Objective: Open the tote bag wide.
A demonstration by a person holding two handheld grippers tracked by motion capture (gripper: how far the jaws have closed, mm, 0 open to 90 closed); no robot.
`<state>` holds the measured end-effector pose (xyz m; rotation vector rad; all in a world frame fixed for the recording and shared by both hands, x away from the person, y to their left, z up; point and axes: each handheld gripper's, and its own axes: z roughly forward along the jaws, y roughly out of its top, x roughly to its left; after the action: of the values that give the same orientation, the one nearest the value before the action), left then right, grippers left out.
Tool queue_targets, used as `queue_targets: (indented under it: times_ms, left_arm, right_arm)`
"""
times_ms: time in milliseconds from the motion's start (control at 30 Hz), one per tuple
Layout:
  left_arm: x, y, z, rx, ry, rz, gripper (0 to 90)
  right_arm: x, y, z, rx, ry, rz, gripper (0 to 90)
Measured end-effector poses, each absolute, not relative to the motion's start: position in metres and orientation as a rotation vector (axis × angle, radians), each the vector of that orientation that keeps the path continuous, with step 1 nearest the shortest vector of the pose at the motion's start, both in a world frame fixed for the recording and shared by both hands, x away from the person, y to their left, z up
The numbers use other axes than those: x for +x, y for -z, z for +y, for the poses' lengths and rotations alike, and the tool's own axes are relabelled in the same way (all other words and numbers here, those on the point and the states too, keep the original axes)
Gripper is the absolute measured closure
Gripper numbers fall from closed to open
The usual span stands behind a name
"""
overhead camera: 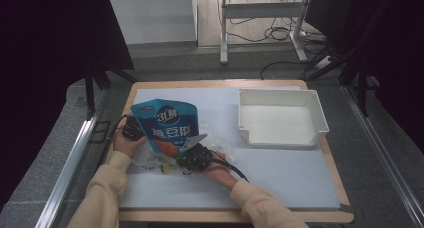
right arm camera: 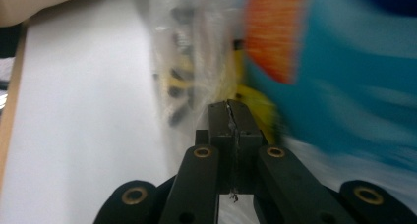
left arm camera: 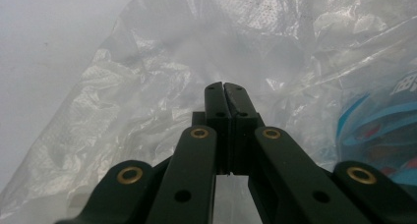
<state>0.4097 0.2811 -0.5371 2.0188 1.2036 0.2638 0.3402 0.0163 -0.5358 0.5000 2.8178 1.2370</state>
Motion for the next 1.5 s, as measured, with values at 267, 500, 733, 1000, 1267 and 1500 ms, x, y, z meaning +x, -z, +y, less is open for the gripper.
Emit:
queue_targets:
  times_ms: [267,500,733,1000,1267,1500]
  left_arm:
    - [0.409,0.538,0.28,2.022,-0.264,1.203,89.7]
    - [0.409,0.536,0.28,2.017,-0.268,1.205,89.6]
    - [0.409,0.538,0.28,2.023,-0.266,1.204,89.7]
    - [0.41,0.537,0.281,2.017,-0.27,1.206,89.6]
    - [0.41,0.538,0.28,2.022,-0.271,1.213,89.7]
    - [0.411,0.54,0.279,2.029,-0.269,1.211,89.6]
  right_arm:
    - [0.321,0.543,0.026,0.396,-1.257,2.894,89.0]
    - [0.326,0.527,0.024,0.448,-1.331,2.801,88.9]
    - [0.334,0.532,0.044,0.519,-1.294,2.767,88.9]
    - [0.317,0.541,0.058,0.366,-1.251,2.865,88.9]
    - [0.31,0.543,0.047,0.315,-1.228,2.888,88.9]
    - [0.317,0.543,0.036,0.399,-1.261,2.872,88.9]
